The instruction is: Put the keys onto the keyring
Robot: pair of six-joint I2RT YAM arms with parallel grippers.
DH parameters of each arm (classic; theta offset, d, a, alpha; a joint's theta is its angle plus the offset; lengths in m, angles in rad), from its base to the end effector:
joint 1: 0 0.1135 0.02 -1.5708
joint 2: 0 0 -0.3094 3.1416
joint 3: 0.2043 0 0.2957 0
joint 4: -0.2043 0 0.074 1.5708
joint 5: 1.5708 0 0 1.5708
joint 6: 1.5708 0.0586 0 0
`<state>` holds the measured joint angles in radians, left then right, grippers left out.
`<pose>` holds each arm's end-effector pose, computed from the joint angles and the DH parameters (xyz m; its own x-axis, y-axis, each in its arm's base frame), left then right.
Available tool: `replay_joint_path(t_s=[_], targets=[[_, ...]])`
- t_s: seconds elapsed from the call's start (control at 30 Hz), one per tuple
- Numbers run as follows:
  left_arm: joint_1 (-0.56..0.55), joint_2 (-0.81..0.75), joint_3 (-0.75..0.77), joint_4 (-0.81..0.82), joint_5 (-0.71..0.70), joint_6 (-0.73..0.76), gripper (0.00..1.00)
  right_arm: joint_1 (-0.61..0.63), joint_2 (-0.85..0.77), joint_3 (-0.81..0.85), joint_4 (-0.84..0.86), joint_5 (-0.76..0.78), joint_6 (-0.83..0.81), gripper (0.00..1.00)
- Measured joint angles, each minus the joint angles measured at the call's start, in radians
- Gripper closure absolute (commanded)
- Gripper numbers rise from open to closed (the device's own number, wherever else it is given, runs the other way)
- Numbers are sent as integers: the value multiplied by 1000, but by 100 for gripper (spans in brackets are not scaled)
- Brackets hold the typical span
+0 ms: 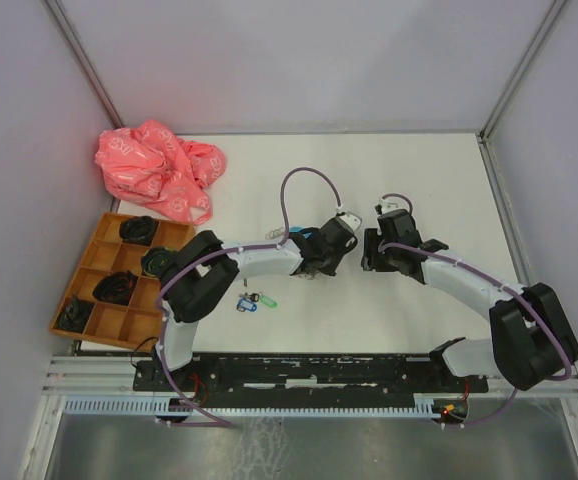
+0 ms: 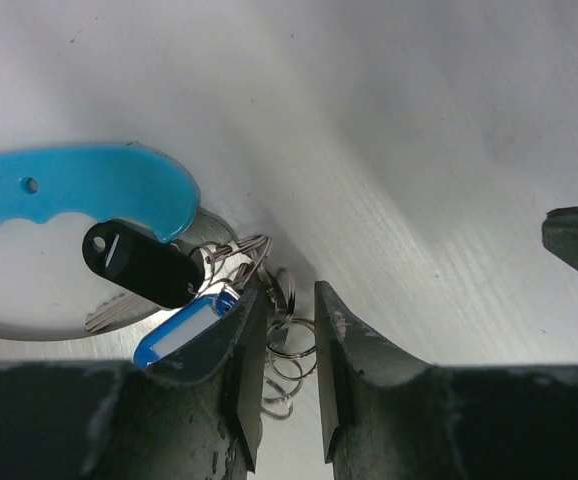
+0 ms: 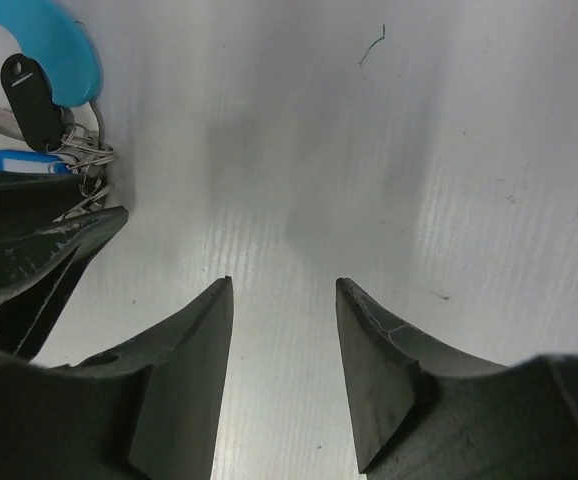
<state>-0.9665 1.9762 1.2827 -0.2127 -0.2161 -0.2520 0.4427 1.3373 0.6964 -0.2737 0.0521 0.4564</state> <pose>0.2853 -0.3911 0.1556 -0.6148 0.4618 -0.6393 0.5941 0.8043 0.0097 0.2699 0.1246 0.1845 -0.8185 0.0990 -0.5658 -0.0427 0.9718 0.2318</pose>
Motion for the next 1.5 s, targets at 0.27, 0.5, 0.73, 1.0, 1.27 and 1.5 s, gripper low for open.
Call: replay_joint_path(t_s=[0.27,0.5,0.73,1.0,1.27,1.5], targets=[[0,11,10,-8,-29,1,92,0,-21,-5,0,-8,-5,47],[0,-85,-74,2,-30,23,97,0,-53,-5,0,-63,-40,46],[9,-285,-192,70,1,91,97,0,-133,27,-15,-164,-112,38],[82,-551,-362,253,161,119,97,0,-310,101,-1,-276,-160,18],[150,-753,-542,520,285,131,97,0,-441,112,132,-348,-215,0],[187,-773,-742,763,356,130,97,-1,-460,84,224,-463,-270,3]])
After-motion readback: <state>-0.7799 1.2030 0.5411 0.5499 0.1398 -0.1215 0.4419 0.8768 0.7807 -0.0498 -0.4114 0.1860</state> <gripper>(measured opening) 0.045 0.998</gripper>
